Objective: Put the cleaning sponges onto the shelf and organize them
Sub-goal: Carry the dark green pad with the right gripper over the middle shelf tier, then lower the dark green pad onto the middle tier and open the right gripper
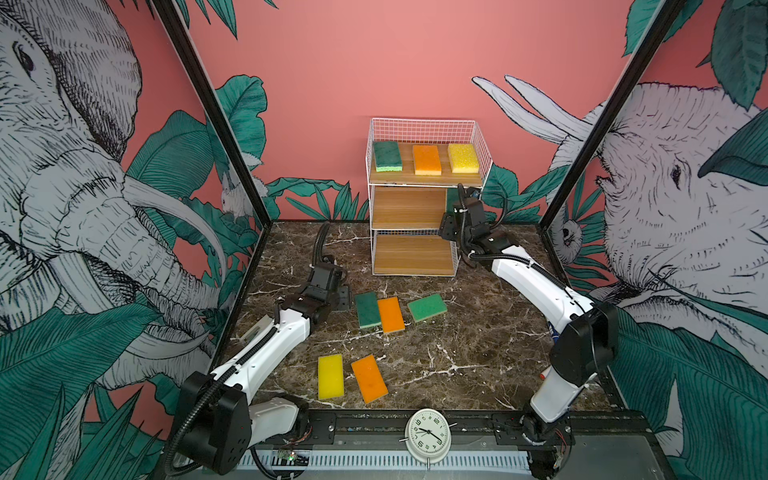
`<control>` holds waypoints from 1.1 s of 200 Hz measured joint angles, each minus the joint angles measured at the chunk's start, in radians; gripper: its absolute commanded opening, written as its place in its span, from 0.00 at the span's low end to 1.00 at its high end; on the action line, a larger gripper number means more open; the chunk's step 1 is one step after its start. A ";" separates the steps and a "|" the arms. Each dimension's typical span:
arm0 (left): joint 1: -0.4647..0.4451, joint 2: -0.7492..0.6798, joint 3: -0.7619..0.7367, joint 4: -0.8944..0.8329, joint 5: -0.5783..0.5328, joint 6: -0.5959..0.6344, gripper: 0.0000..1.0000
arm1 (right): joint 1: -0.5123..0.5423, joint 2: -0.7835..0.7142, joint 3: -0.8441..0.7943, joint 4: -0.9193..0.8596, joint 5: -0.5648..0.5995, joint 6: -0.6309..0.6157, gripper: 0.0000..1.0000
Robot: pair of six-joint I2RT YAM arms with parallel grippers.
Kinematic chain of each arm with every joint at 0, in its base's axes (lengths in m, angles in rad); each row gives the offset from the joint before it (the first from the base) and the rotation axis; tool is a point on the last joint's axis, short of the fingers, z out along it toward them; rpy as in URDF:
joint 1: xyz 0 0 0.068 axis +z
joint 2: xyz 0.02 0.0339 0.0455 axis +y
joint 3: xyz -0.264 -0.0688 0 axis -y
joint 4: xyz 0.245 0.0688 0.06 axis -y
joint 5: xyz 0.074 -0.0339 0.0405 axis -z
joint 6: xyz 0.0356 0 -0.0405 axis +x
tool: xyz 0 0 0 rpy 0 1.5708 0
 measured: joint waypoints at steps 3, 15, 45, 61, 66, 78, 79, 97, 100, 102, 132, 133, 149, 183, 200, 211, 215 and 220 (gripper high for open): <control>0.000 0.000 0.000 0.000 0.000 0.000 0.67 | 0.000 0.001 0.000 0.001 0.001 0.000 0.71; 0.000 0.000 0.000 0.001 0.000 0.000 0.67 | 0.000 0.004 0.001 0.002 0.005 -0.005 0.71; 0.000 0.002 0.000 0.005 0.000 -0.001 0.67 | 0.000 0.013 0.002 0.017 0.012 -0.016 0.71; 0.000 0.008 0.000 0.005 0.001 -0.003 0.67 | 0.000 0.014 0.002 0.021 0.012 -0.019 0.72; 0.000 0.010 -0.001 0.006 0.001 -0.004 0.67 | 0.000 0.014 0.002 0.021 0.012 -0.019 0.72; 0.000 0.014 -0.002 0.008 0.001 -0.005 0.67 | 0.000 0.015 0.002 0.023 0.012 -0.019 0.73; 0.000 0.014 -0.002 0.008 0.000 -0.005 0.67 | 0.000 0.015 0.002 0.023 0.012 -0.019 0.73; 0.000 0.021 -0.004 0.009 0.001 -0.006 0.67 | 0.000 0.015 0.002 0.024 0.009 -0.018 0.75; 0.000 0.022 -0.004 0.009 0.001 -0.007 0.67 | 0.000 0.015 0.002 0.024 0.008 -0.018 0.75; 0.000 0.023 -0.004 0.010 0.000 -0.007 0.67 | 0.000 0.015 0.002 0.024 0.008 -0.018 0.75; 0.000 0.027 -0.004 0.013 0.001 -0.007 0.67 | 0.002 0.015 0.002 0.025 0.007 -0.016 0.77; 0.000 0.027 -0.004 0.013 0.001 -0.007 0.67 | 0.002 0.015 0.002 0.025 0.007 -0.016 0.77; 0.000 0.029 -0.004 0.016 0.000 -0.007 0.67 | 0.003 0.015 0.002 0.025 0.007 -0.015 0.78; 0.000 0.028 -0.004 0.019 0.001 -0.007 0.67 | 0.007 0.015 0.002 0.025 0.008 -0.018 0.79; 0.000 0.028 -0.005 0.019 0.001 -0.007 0.67 | 0.014 0.015 0.002 0.023 0.012 -0.023 0.80; 0.000 0.028 -0.006 0.020 0.001 -0.008 0.67 | 0.019 0.015 0.002 0.023 0.015 -0.027 0.81; 0.000 0.028 -0.007 0.020 0.001 -0.008 0.67 | 0.022 0.014 0.002 0.023 0.016 -0.029 0.81; 0.000 0.028 -0.008 0.020 0.001 -0.007 0.67 | 0.023 0.014 0.002 0.023 0.017 -0.031 0.81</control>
